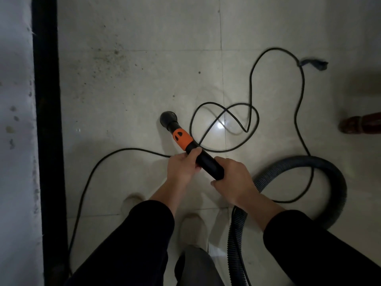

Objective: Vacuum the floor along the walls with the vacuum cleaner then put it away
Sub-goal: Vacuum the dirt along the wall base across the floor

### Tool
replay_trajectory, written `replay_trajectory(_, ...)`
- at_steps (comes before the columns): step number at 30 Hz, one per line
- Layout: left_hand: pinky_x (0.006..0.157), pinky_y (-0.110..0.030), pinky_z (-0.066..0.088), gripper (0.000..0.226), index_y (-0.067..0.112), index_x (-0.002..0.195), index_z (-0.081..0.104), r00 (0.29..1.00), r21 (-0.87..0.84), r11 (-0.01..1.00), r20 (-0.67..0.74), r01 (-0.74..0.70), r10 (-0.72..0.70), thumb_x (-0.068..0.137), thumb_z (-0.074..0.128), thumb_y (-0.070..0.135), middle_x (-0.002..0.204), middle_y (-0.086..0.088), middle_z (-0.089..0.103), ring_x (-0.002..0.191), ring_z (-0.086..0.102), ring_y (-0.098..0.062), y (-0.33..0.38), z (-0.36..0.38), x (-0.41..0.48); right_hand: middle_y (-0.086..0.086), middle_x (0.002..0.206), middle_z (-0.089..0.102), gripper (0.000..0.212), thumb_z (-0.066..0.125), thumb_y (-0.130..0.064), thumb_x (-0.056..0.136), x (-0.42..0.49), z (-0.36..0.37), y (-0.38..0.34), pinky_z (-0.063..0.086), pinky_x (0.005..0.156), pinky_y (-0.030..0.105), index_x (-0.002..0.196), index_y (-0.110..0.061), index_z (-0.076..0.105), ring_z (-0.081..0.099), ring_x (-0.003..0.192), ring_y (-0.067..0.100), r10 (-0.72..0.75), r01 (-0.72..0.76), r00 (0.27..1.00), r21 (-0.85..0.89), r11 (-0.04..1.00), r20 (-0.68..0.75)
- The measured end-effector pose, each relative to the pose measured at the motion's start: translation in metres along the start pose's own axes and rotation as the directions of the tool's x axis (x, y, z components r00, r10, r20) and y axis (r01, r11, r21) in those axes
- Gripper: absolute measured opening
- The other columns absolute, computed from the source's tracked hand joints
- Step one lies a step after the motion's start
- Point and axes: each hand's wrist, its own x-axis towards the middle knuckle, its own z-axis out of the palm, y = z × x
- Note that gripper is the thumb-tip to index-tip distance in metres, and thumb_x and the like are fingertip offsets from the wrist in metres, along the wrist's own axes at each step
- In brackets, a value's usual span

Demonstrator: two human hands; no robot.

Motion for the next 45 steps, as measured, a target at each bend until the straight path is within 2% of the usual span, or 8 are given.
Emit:
replay_trajectory(5,0.081,-0.034,0.059,0.024,0.01,0.066,0.069,0.997,-0.008,0.998,0.041,-0.058,0.058,0.084,0.074,0.026,0.066,-0.006,0.072,0.069,0.072,-0.014,0.005,-0.003,0.015,0.003,0.084,0.064,0.027,0.069,-0.009,0.075,0.01,0.002,-0.005,0.053,0.075,0.038,0.1,-0.013,0.062,0.06,0.079,0.023,0.01,-0.008,0.999,0.042,0.999,-0.05)
replay_trajectory(9,0.069,-0.027,0.059,0.022,0.009,0.072,0.068,0.992,-0.021,0.996,0.093,-0.086,0.087,0.085,0.073,0.026,0.064,-0.001,0.073,0.07,0.073,-0.012,0.01,-0.001,0.025,0.005,0.077,0.061,0.02,0.069,-0.008,0.074,0.02,0.001,-0.005,0.052,0.07,0.039,0.091,-0.011,0.059,0.058,0.073,0.024,-0.029,0.029,0.996,0.0,1.0,-0.088)
replay_trajectory(15,0.065,-0.024,0.058,0.02,0.01,0.073,0.068,0.982,-0.044,0.99,0.127,-0.133,0.138,0.085,0.074,0.026,0.062,0.0,0.072,0.068,0.073,-0.013,0.022,0.009,0.038,0.009,0.079,0.064,0.022,0.07,-0.007,0.074,0.04,-0.005,-0.002,0.054,0.073,0.043,0.094,-0.008,0.06,0.061,0.076,0.028,-0.026,0.027,0.994,0.006,1.0,-0.111)
replay_trajectory(18,0.065,-0.028,0.06,0.021,0.009,0.072,0.067,0.977,-0.076,0.985,0.138,-0.152,0.161,0.084,0.074,0.024,0.062,-0.001,0.072,0.069,0.073,-0.016,0.028,0.017,0.049,0.01,0.074,0.063,0.018,0.067,-0.004,0.071,0.052,-0.006,0.004,0.055,0.067,0.041,0.086,-0.011,0.061,0.061,0.071,0.027,-0.028,0.035,0.988,0.042,0.999,-0.154)
replay_trajectory(23,0.066,-0.029,0.061,0.022,0.008,0.075,0.066,0.966,-0.07,0.976,0.143,-0.208,0.216,0.084,0.074,0.026,0.069,-0.005,0.071,0.071,0.073,-0.02,0.034,0.029,0.057,0.01,0.059,0.056,0.015,0.067,-0.003,0.06,0.068,-0.015,0.012,0.044,0.05,0.037,0.07,-0.007,0.058,0.052,0.055,0.027,-0.049,0.064,0.982,0.075,0.995,-0.182)
replay_trajectory(26,0.06,-0.027,0.06,0.023,0.009,0.074,0.063,0.961,-0.071,0.971,0.142,-0.227,0.235,0.083,0.075,0.026,0.066,-0.001,0.07,0.066,0.073,-0.019,0.047,0.036,0.058,-0.001,0.049,0.046,0.017,0.068,-0.004,0.054,0.077,-0.027,0.012,0.036,0.048,0.03,0.062,-0.009,0.055,0.043,0.046,0.017,-0.05,0.071,0.98,0.104,0.992,-0.193)
replay_trajectory(31,0.052,-0.022,0.055,0.025,0.005,0.079,0.062,0.95,-0.102,0.963,0.167,-0.25,0.264,0.083,0.076,0.025,0.071,-0.005,0.071,0.059,0.072,-0.016,0.066,0.045,0.061,-0.004,0.048,0.046,0.016,0.067,-0.008,0.049,0.091,-0.042,0.01,0.035,0.047,0.028,0.057,-0.013,0.054,0.044,0.045,0.016,-0.082,0.104,0.965,0.076,0.992,-0.248)
replay_trajectory(45,0.059,-0.027,0.059,0.028,0.003,0.075,0.063,0.931,-0.212,0.928,0.132,-0.308,0.339,0.081,0.078,0.025,0.063,-0.004,0.069,0.06,0.072,-0.018,0.072,0.069,0.076,-0.005,0.045,0.044,0.016,0.064,-0.011,0.046,0.12,-0.052,0.02,0.037,0.047,0.031,0.059,-0.011,0.055,0.043,0.045,0.017,-0.134,0.151,0.934,0.025,0.988,-0.331)
